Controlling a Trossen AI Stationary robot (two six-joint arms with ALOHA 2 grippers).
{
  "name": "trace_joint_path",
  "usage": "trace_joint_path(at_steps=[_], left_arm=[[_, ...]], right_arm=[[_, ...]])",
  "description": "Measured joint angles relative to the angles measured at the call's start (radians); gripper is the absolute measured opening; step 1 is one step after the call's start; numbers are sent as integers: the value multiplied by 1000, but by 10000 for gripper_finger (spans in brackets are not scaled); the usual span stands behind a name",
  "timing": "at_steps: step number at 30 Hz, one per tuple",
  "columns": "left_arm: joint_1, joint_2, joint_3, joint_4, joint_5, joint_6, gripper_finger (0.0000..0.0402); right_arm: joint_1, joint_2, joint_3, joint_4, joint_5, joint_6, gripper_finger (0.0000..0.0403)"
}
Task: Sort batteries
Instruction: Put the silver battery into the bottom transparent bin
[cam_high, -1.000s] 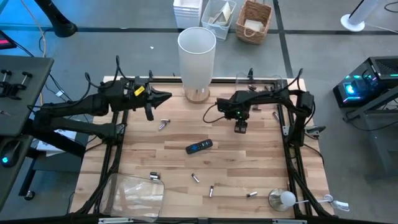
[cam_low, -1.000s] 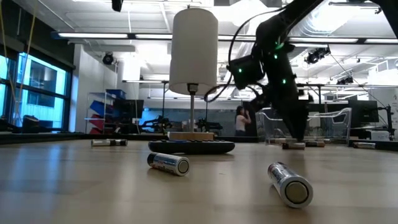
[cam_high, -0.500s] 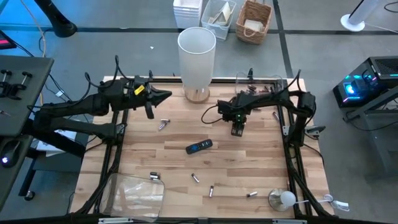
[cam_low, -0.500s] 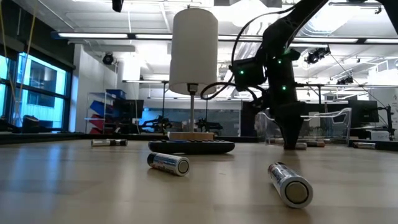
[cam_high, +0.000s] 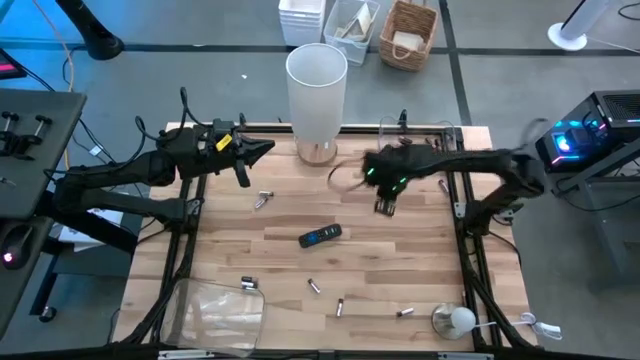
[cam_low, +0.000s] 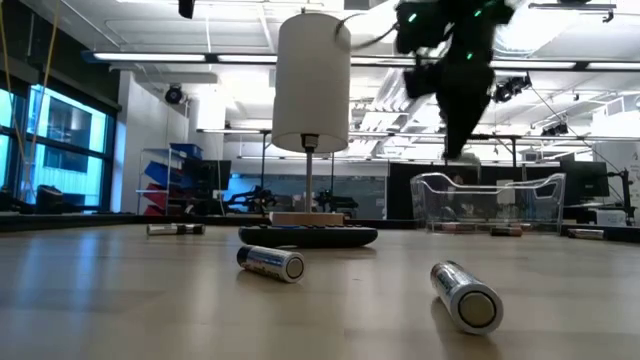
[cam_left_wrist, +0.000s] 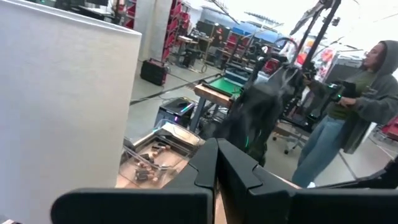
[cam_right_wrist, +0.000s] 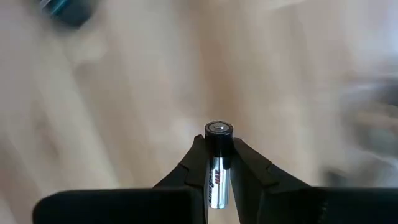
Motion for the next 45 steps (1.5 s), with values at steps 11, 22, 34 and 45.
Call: trace_joint_path(at_steps=[11, 22, 34, 45], left_arm=[[37, 0, 0, -1, -10, -1, 1], [41, 0, 0, 0, -10, -25, 1], [41, 0, 0, -3, -10, -26, 1], [41, 0, 0, -2, -9, -26, 1]], right_arm=[[-463, -194, -61, 152, 348, 203, 33], [-624, -122, -61, 154, 194, 227, 163], [-321, -289, -60, 89, -84, 274, 191], [-494, -244, -57, -128, 152, 405, 192]])
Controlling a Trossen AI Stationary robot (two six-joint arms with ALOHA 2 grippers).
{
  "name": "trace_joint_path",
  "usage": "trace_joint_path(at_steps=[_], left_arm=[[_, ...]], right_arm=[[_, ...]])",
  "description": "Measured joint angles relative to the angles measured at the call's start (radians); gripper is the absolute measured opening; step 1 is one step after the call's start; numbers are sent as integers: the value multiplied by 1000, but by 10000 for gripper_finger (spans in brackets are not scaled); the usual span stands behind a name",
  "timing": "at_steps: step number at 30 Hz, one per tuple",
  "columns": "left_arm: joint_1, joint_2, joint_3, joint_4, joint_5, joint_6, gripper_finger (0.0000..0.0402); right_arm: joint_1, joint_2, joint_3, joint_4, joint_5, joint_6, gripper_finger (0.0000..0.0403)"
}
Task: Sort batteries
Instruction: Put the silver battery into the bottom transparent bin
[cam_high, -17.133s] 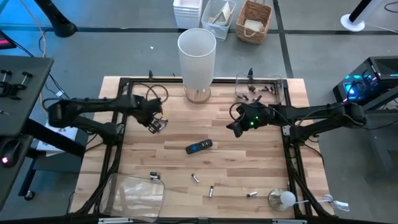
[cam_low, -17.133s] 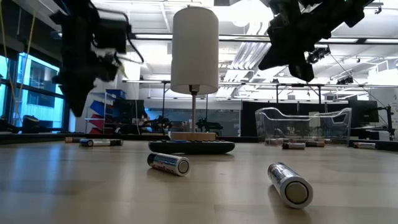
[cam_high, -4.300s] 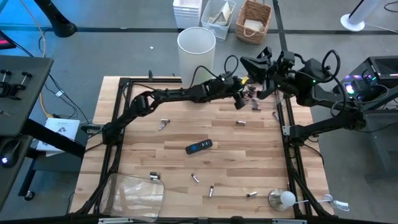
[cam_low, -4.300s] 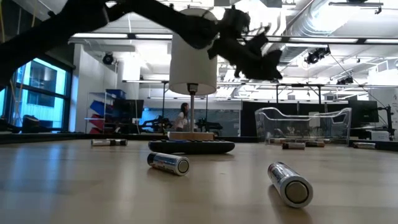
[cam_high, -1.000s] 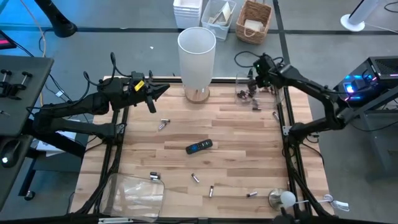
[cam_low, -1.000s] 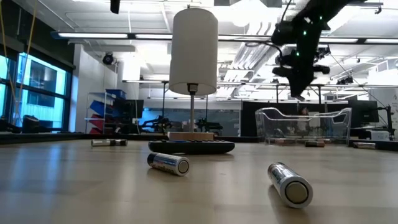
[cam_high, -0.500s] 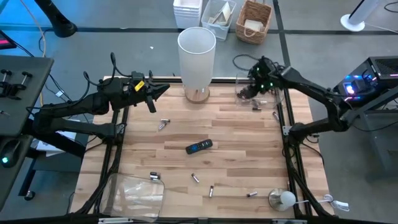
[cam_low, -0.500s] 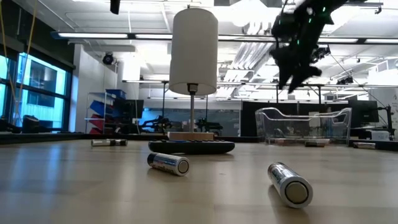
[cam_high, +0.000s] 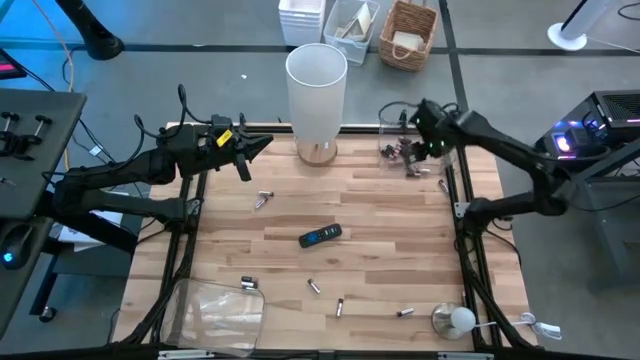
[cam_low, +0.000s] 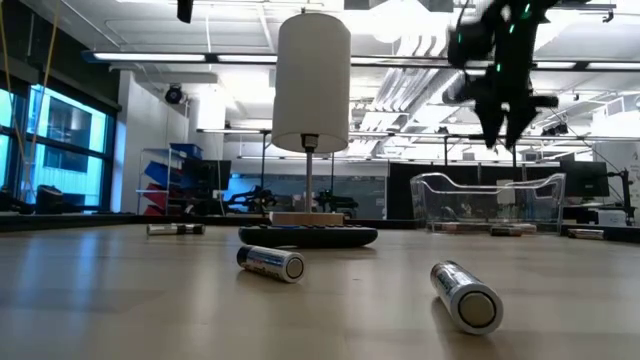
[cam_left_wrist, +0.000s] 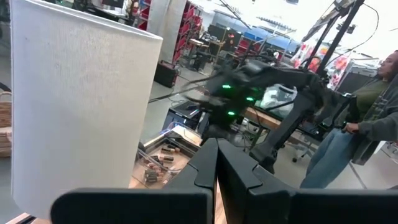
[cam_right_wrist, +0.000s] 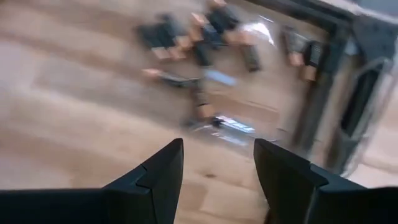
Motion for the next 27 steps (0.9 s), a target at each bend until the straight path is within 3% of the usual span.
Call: trace_joint_path(at_steps=[4, 8, 18, 27], left_arm=[[0, 0, 0, 0, 0, 0, 1], [0, 0, 0, -3, 3, 20, 1], [0, 0, 0, -2, 4, 28, 1], [0, 0, 0, -2, 4, 62, 1]], right_arm=[[-149, 110, 0, 20, -45, -32, 192], [-214, 235, 0, 24, -110, -80, 192], [-236, 450, 0, 0, -122, -129, 192], [-237, 546, 0, -7, -137, -107, 192]])
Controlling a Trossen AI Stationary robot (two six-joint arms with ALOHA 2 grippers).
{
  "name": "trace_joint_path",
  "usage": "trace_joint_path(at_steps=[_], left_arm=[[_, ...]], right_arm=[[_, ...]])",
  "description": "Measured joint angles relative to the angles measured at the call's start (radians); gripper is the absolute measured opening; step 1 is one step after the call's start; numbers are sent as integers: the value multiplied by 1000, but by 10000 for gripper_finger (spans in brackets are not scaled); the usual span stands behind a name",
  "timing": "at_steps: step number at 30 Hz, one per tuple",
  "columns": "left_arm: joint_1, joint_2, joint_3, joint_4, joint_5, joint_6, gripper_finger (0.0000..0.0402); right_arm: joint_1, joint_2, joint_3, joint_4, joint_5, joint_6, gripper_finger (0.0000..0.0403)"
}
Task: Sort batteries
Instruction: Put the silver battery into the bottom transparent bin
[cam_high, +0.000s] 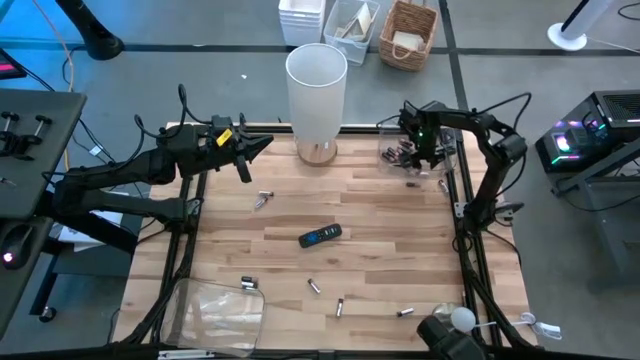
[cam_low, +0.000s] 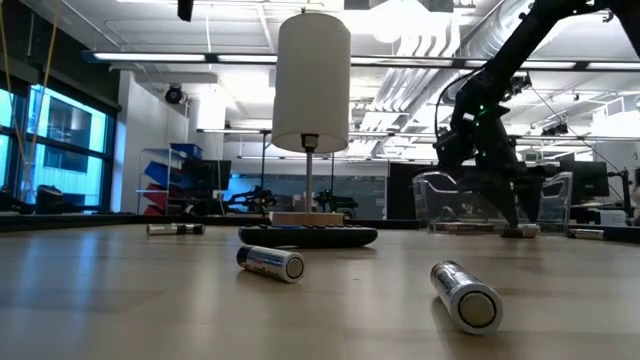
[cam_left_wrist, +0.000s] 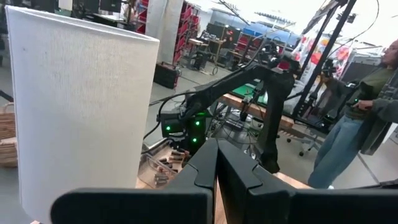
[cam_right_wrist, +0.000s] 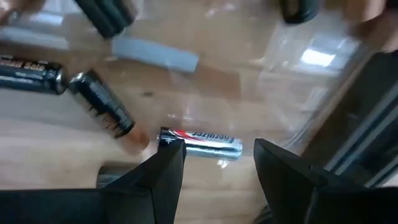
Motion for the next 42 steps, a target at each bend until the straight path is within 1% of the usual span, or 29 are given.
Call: trace_joint_path(at_steps=[7, 10, 12, 16, 22, 27, 32, 35, 42], left_arm=[[0, 0, 0, 0, 0, 0, 1], [0, 0, 0, 0, 0, 0, 1], [0, 0, 0, 1, 0, 4, 1], [0, 0, 0, 1, 0, 17, 1], [0, 0, 0, 1, -5, 19, 1], [0, 0, 0, 1, -7, 19, 1], [0, 0, 0, 0, -7, 19, 1], [0, 0, 0, 0, -8, 18, 1], [0, 0, 0, 0, -8, 35, 1]], right_arm=[[0, 10, 1, 16, -7, -25, 192], [0, 12, 1, 65, -17, -43, 192], [0, 14, -1, 100, -9, -18, 192], [-5, -3, 9, 142, -46, -1, 192], [-5, -64, 48, 68, -46, -11, 192], [-5, -56, 47, -37, -33, -21, 192], [-5, -49, 47, 21, -24, -25, 192], [-4, -49, 47, 30, -25, -10, 192], [4, -49, 47, 7, -46, -47, 192]])
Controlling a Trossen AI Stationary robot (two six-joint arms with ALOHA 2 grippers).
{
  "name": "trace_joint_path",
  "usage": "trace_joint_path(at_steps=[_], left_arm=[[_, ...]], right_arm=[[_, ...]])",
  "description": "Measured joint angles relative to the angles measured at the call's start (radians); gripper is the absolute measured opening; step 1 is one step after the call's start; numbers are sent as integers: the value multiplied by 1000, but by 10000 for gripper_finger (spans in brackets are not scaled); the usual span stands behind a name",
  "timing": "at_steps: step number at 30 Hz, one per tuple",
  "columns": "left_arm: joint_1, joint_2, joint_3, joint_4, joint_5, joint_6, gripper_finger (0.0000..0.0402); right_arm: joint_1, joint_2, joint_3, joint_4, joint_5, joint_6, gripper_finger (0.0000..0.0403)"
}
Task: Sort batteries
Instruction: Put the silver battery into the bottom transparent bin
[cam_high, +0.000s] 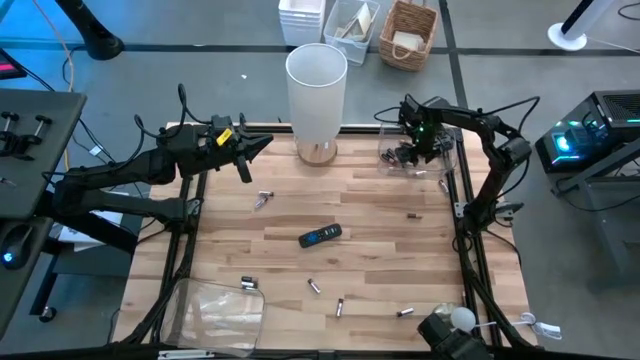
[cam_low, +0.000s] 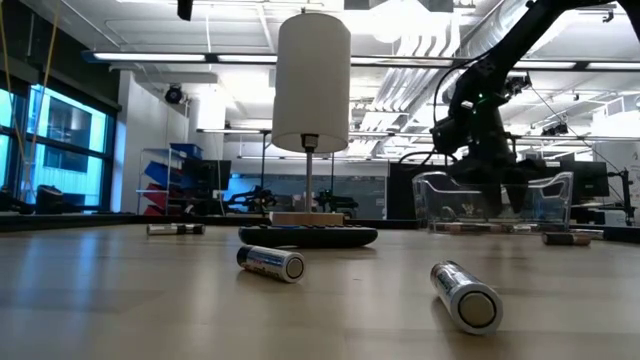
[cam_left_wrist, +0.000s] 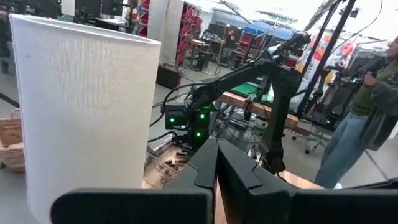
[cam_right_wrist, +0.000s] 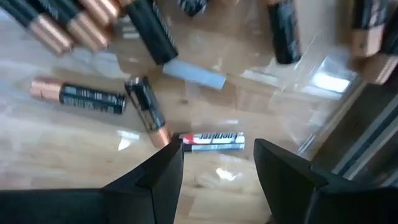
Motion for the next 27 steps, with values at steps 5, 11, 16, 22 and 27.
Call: trace_joint_path(at_steps=[5, 11, 16, 22, 27], left_arm=[[0, 0, 0, 0, 0, 9, 1], [0, 0, 0, -20, 0, 10, 1], [0, 1, 0, -43, 0, 10, 1], [0, 1, 0, -55, 0, 41, 1], [0, 0, 0, -53, 0, 51, 1]], right_arm=[[7, 0, 0, -1, -58, -64, 195], [33, 0, 0, -12, 2, -66, 263], [42, 0, 0, -11, 41, 42, 334], [48, 0, 1, -35, -59, 48, 348], [60, 1, 1, -29, -12, 64, 348]])
